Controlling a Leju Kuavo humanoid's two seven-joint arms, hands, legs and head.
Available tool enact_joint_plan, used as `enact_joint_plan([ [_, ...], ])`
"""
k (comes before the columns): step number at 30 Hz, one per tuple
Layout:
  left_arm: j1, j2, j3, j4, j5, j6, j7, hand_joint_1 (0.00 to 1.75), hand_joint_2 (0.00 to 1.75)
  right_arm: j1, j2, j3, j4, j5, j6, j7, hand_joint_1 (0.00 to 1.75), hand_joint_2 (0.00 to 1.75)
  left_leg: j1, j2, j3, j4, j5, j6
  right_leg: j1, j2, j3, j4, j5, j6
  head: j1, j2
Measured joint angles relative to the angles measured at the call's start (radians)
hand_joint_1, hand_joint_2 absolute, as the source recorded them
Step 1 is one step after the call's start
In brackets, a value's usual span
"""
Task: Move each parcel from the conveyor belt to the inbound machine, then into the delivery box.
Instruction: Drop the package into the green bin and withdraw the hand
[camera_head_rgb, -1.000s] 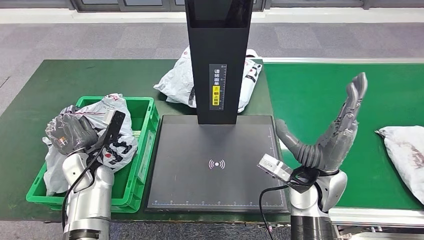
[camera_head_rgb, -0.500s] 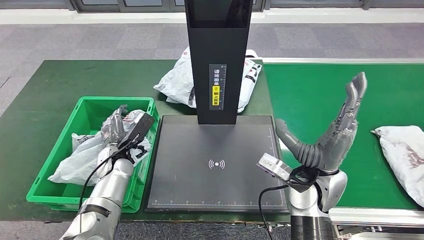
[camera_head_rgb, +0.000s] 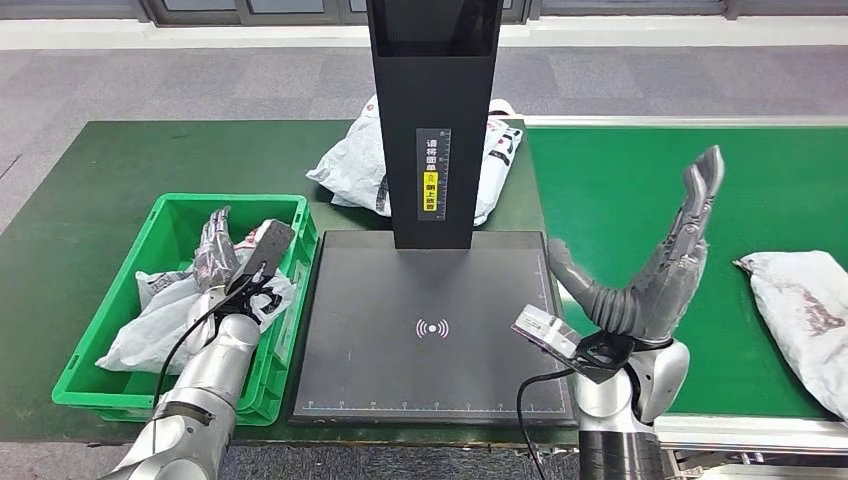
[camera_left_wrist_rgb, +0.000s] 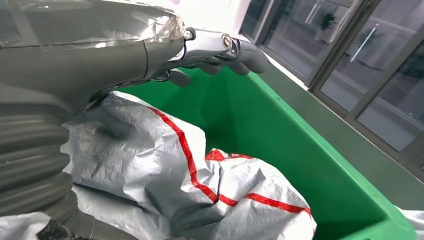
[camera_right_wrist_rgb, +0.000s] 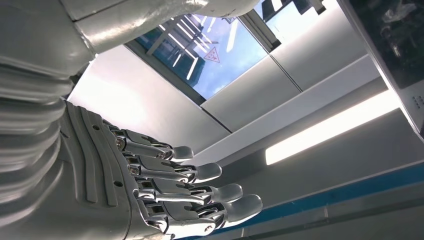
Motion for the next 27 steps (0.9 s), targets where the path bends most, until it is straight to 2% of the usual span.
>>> enact_joint_plan([
  [9, 0.037, -0.012, -0.008, -0.089, 0.007, -0.027, 0.018, 0.00, 1.75, 0.001, 0.000, 0.000, 0.002, 0.000, 0.000, 0.012, 0.00, 1.75, 0.000, 0.001, 0.000, 0.000, 0.000, 0.000, 0.000, 0.001, 0.000, 0.000, 0.000, 0.000, 0.000, 0.000],
  [14, 0.072, -0.021, -0.020, -0.159, 0.007, -0.003, 0.037, 0.00, 1.75, 0.001, 0.000, 0.000, 0.002, 0.006, 0.000, 0.018, 0.00, 1.75, 0.000, 0.002, 0.001, 0.000, -0.001, -0.001, 0.000, 0.002, 0.000, 0.000, 0.000, 0.000, 0.000, 0.000],
  [22, 0.248, -0.060, -0.115, -0.492, 0.021, -0.030, 0.061, 0.00, 1.75, 0.011, -0.001, -0.011, 0.002, 0.010, -0.001, 0.026, 0.00, 1.75, 0.000, 0.002, 0.001, 0.000, -0.002, -0.001, 0.000, 0.002, -0.001, 0.000, -0.001, -0.001, 0.000, 0.000],
  [27, 0.326, -0.065, -0.169, -0.611, 0.034, -0.059, 0.066, 0.00, 1.75, 0.020, -0.002, -0.021, 0.002, 0.007, -0.002, 0.014, 0.00, 1.75, 0.000, 0.002, 0.000, 0.000, -0.002, -0.001, 0.000, 0.002, -0.001, 0.000, -0.002, -0.001, 0.000, 0.000],
])
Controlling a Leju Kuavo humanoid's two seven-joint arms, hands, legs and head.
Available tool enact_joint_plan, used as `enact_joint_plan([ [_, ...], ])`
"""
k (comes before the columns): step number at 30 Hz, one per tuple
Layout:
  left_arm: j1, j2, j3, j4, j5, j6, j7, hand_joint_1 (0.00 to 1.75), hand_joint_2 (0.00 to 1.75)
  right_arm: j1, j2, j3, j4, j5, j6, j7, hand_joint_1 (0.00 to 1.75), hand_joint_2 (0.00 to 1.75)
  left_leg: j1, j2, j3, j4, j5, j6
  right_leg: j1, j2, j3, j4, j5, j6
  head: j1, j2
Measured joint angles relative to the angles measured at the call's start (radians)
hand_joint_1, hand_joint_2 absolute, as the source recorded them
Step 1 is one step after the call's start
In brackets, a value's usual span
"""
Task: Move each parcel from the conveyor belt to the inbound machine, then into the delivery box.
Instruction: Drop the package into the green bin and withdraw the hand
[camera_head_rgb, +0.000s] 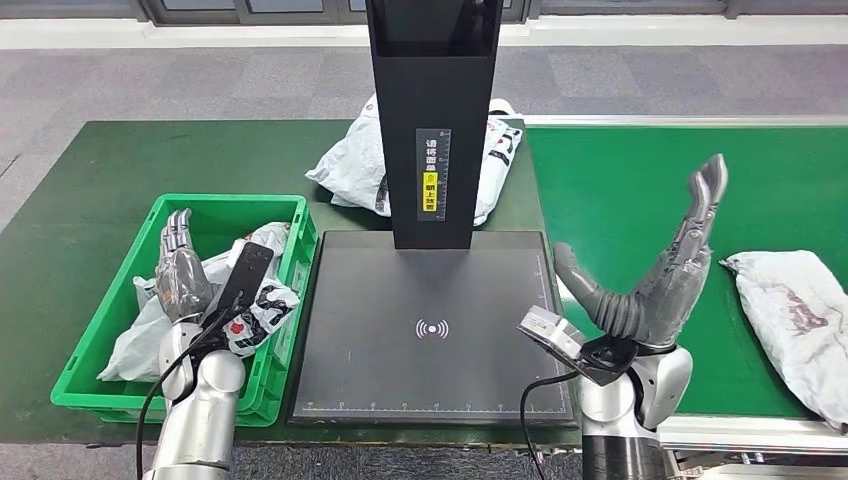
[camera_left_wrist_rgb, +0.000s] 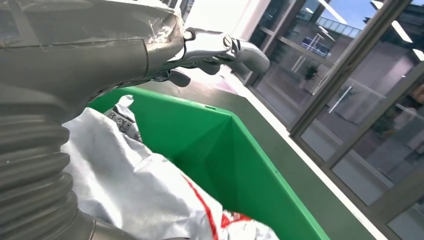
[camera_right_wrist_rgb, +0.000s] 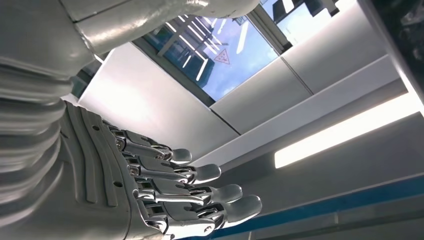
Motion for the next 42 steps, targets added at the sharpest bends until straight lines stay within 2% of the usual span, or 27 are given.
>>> enact_joint_plan([
  [12, 0.062, 0.000, -0.061, -0.074, 0.028, -0.004, -0.019, 0.00, 1.75, 0.004, -0.001, -0.018, 0.000, 0.001, 0.000, 0.003, 0.00, 1.75, 0.000, 0.000, 0.000, 0.000, 0.000, 0.000, 0.000, 0.000, 0.000, 0.000, 0.000, 0.000, 0.000, 0.000],
  [19, 0.094, -0.006, -0.083, -0.147, 0.106, 0.072, -0.084, 0.00, 1.75, 0.006, -0.001, -0.031, 0.000, 0.004, 0.000, 0.016, 0.00, 1.75, 0.000, 0.000, -0.001, 0.000, 0.000, 0.000, 0.000, 0.000, -0.001, 0.000, 0.000, 0.000, 0.000, 0.000],
  [28, 0.113, -0.013, -0.093, -0.197, 0.135, 0.104, -0.109, 0.00, 1.75, 0.006, -0.001, -0.032, 0.000, 0.004, 0.000, 0.016, 0.00, 1.75, 0.000, 0.000, -0.001, 0.000, 0.000, 0.000, 0.000, 0.000, -0.001, 0.000, 0.000, 0.000, 0.000, 0.000],
  [30, 0.124, -0.019, -0.095, -0.224, 0.186, 0.163, -0.159, 0.00, 1.75, 0.007, -0.001, -0.038, 0.001, 0.003, 0.000, 0.016, 0.00, 1.75, 0.000, 0.000, -0.001, 0.000, 0.000, 0.000, 0.000, 0.000, -0.001, 0.000, 0.000, 0.000, 0.000, 0.000],
  [32, 0.137, -0.029, -0.095, -0.270, 0.268, 0.223, -0.247, 0.00, 1.75, 0.008, -0.001, -0.048, 0.003, 0.000, 0.000, 0.014, 0.00, 1.75, 0.000, 0.000, -0.001, 0.000, 0.000, 0.000, 0.000, 0.000, -0.001, 0.000, 0.000, 0.000, 0.000, 0.000],
  [36, 0.152, -0.040, -0.090, -0.375, 0.457, 0.249, -0.433, 0.00, 1.75, 0.010, -0.002, -0.067, 0.011, -0.003, 0.000, 0.008, 0.00, 1.75, 0.000, -0.001, -0.002, 0.000, 0.000, 0.000, 0.000, -0.001, -0.001, 0.000, 0.000, 0.000, 0.000, 0.000],
  [42, 0.162, -0.041, -0.099, -0.447, 0.662, 0.222, -0.518, 0.00, 1.75, 0.016, -0.004, -0.105, 0.016, 0.016, 0.000, 0.029, 0.00, 1.75, 0.000, -0.001, -0.002, 0.000, 0.000, 0.000, 0.000, -0.001, 0.000, 0.000, 0.000, 0.000, 0.000, 0.000],
])
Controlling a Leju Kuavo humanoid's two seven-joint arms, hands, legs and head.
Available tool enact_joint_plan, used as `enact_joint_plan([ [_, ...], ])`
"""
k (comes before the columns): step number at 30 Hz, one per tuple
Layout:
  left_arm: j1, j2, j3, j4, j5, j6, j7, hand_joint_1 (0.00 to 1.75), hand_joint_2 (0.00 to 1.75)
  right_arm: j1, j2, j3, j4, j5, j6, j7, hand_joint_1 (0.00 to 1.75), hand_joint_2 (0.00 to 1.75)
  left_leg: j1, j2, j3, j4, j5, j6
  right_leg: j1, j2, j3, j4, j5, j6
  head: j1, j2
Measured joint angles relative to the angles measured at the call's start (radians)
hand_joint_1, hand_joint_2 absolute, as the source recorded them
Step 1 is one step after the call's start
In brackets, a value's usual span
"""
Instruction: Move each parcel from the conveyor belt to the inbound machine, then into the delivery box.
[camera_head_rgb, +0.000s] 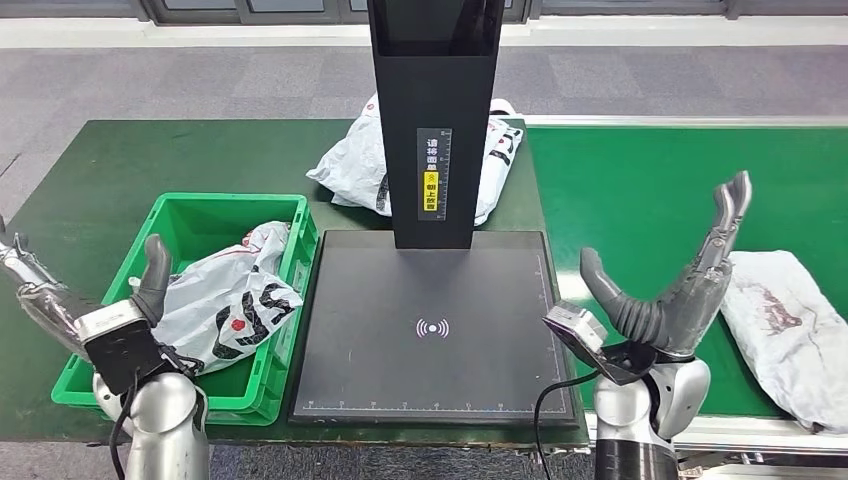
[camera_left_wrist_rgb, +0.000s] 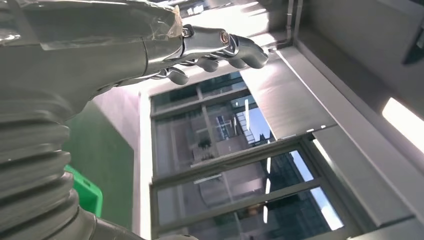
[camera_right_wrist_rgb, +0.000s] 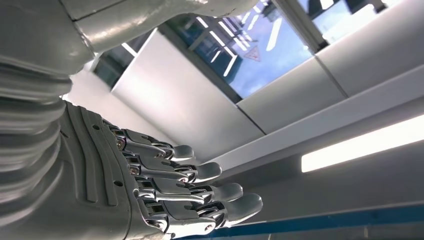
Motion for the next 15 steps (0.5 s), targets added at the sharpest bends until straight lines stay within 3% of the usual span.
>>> enact_joint_plan([
  [4, 0.008, 0.004, -0.041, -0.025, 0.271, -0.164, -0.051, 0.00, 1.75, 0.003, -0.001, -0.095, 0.037, 0.096, 0.000, 0.007, 0.00, 1.75, 0.000, -0.003, 0.000, 0.000, 0.000, 0.000, 0.000, -0.003, 0.001, 0.000, 0.000, 0.000, 0.000, 0.000],
  [8, 0.027, 0.005, -0.068, -0.025, 0.467, -0.400, -0.056, 0.00, 1.75, -0.040, -0.001, -0.278, 0.102, 0.366, 0.000, 0.054, 0.00, 1.75, -0.001, -0.004, -0.001, 0.001, 0.000, 0.000, -0.001, -0.003, 0.001, 0.000, 0.000, 0.001, 0.000, 0.000],
  [11, 0.041, 0.006, -0.087, -0.012, 0.543, -0.537, -0.040, 0.00, 1.75, -0.064, -0.031, -0.382, 0.154, 0.533, 0.000, 0.277, 0.00, 1.75, -0.001, -0.006, -0.001, 0.001, 0.001, 0.001, -0.001, -0.006, 0.002, 0.000, 0.000, 0.002, 0.000, 0.000],
  [14, 0.051, 0.006, -0.098, 0.009, 0.588, -0.614, -0.020, 0.00, 1.75, -0.059, -0.125, -0.353, 0.229, 0.560, 0.000, 0.611, 0.00, 1.75, -0.002, -0.007, -0.002, 0.001, 0.000, 0.003, -0.002, -0.007, 0.003, 0.000, -0.001, 0.003, 0.000, 0.000],
  [15, 0.054, 0.006, -0.099, 0.015, 0.595, -0.628, -0.017, 0.00, 1.75, -0.058, -0.156, -0.333, 0.251, 0.561, 0.000, 0.677, 0.00, 1.75, -0.002, -0.006, -0.002, 0.001, 0.000, 0.003, -0.002, -0.006, 0.002, 0.000, -0.001, 0.003, 0.000, 0.000],
])
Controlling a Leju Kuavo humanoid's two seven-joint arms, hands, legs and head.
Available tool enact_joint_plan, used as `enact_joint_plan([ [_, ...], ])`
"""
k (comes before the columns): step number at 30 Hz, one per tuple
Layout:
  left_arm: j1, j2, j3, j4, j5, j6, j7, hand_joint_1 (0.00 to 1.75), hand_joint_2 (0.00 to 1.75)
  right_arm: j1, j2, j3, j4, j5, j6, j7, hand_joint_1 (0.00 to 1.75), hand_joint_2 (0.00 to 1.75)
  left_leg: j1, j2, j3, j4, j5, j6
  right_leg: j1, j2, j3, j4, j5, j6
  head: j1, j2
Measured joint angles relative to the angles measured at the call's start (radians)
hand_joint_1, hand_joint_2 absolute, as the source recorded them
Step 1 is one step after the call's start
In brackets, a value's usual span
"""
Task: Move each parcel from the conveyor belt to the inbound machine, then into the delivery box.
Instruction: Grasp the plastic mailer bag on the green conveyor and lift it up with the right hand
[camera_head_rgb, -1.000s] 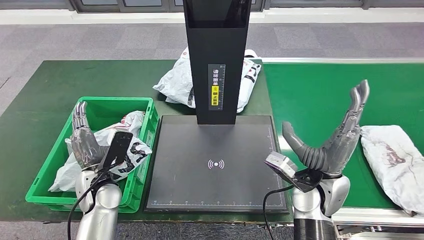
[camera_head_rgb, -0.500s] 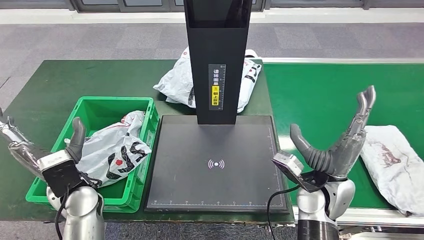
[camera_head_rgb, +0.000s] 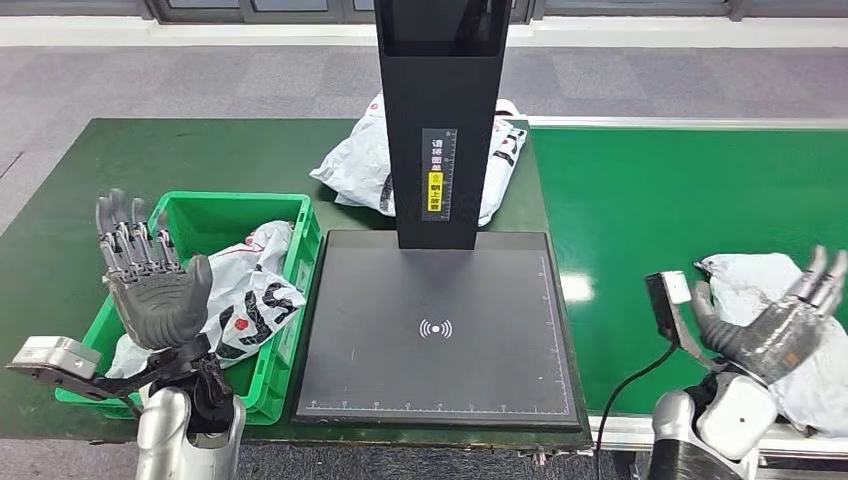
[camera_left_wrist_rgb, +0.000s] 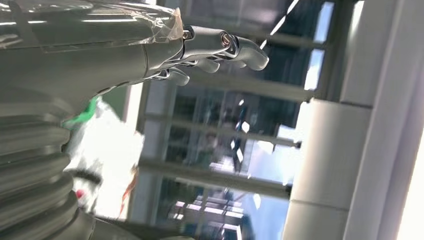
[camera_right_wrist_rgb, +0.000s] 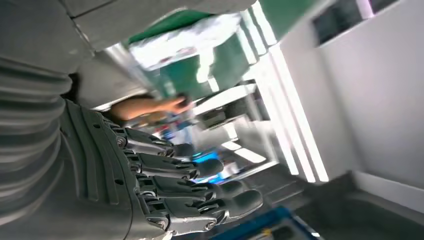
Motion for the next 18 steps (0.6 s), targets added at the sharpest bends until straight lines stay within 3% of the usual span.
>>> enact_joint_plan([
  [7, 0.015, 0.000, -0.020, 0.040, 0.005, -0.064, 0.013, 0.00, 1.75, -0.010, -0.129, 0.073, 0.155, 0.001, 0.000, 0.154, 0.00, 1.75, 0.000, 0.000, 0.000, 0.000, -0.001, 0.001, 0.000, 0.000, 0.000, 0.000, -0.001, 0.001, 0.000, 0.000],
  [10, 0.027, 0.000, -0.024, 0.053, -0.019, -0.047, 0.004, 0.00, 1.75, -0.035, -0.169, 0.057, 0.251, 0.000, 0.000, 0.123, 0.00, 1.75, 0.000, 0.000, 0.000, 0.000, -0.001, 0.001, 0.000, 0.000, -0.001, 0.000, -0.001, 0.001, 0.000, 0.000],
  [18, 0.054, 0.001, -0.018, 0.060, -0.016, 0.005, -0.006, 0.00, 1.75, -0.120, -0.229, -0.093, 0.539, -0.001, 0.000, 0.070, 0.00, 1.75, 0.000, -0.001, 0.000, 0.000, -0.001, 0.002, 0.000, -0.001, 0.000, 0.000, -0.001, 0.002, 0.000, 0.000],
])
